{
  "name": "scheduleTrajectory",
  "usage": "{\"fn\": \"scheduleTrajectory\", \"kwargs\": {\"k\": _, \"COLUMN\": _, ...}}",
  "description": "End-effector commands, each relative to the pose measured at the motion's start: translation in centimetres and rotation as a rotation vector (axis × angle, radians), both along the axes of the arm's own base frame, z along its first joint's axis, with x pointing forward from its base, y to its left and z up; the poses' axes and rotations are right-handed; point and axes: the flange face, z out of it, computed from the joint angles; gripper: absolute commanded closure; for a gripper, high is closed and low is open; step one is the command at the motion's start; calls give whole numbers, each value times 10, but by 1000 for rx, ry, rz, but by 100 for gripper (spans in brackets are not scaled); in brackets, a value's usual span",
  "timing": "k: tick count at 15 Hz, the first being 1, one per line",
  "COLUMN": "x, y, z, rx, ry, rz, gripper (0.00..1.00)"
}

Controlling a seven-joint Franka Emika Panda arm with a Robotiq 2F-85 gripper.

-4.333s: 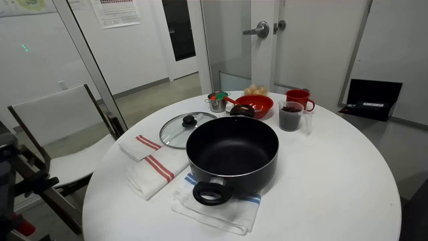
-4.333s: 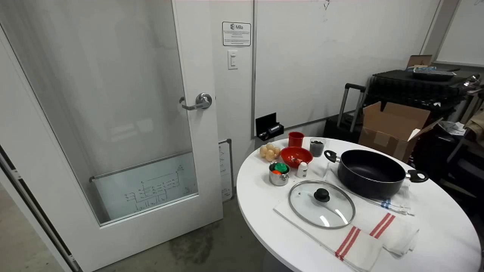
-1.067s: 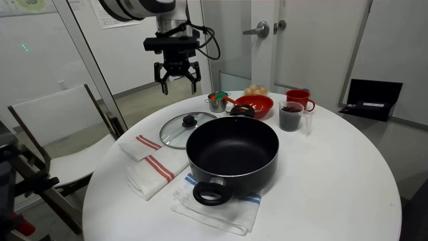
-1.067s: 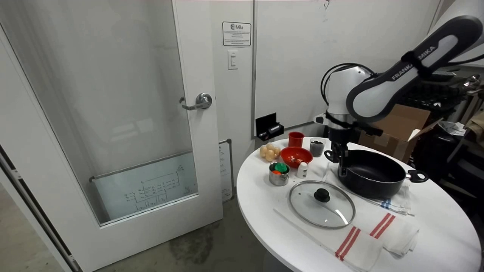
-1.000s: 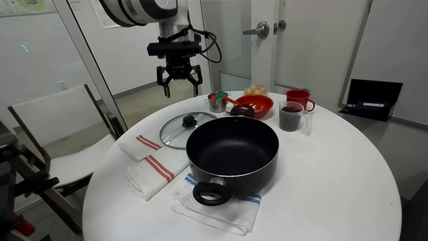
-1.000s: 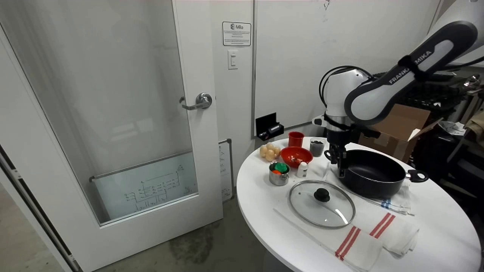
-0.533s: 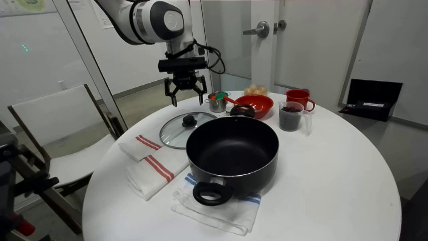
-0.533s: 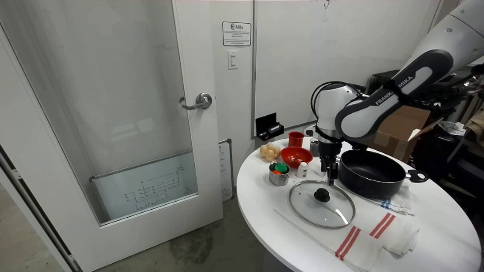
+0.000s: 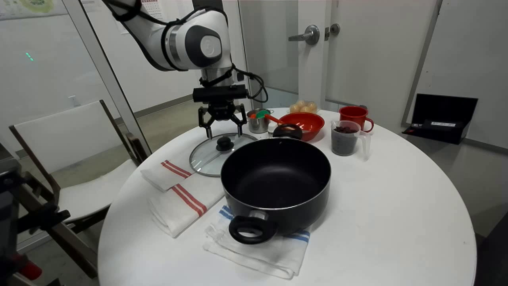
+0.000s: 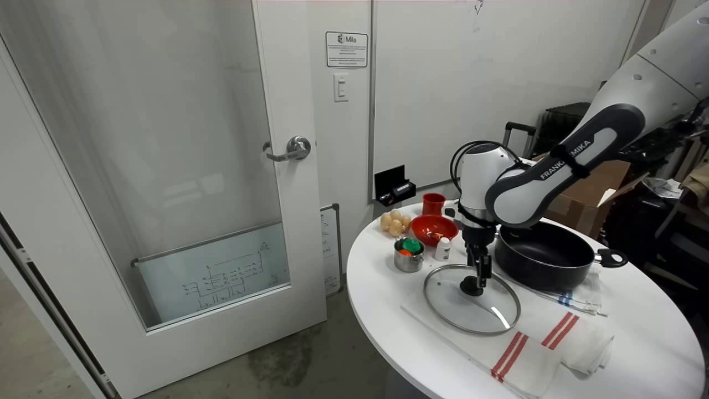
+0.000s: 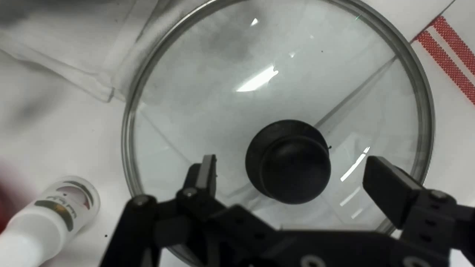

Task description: Pick up the lid, then place it on the pot

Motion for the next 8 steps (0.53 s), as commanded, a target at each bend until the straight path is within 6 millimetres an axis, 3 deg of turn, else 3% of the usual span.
{"fn": "scheduleTrajectory", "kwargs": {"k": 1, "x": 6, "y": 5, "z": -12, "rx": 7, "ry": -17, "rz": 36, "gripper": 0}}
{"fn": "scheduleTrajectory", "kwargs": {"k": 8, "x": 6, "y": 11, "z": -19, "rx": 24, "ry": -9, "rz": 44, "gripper": 0}}
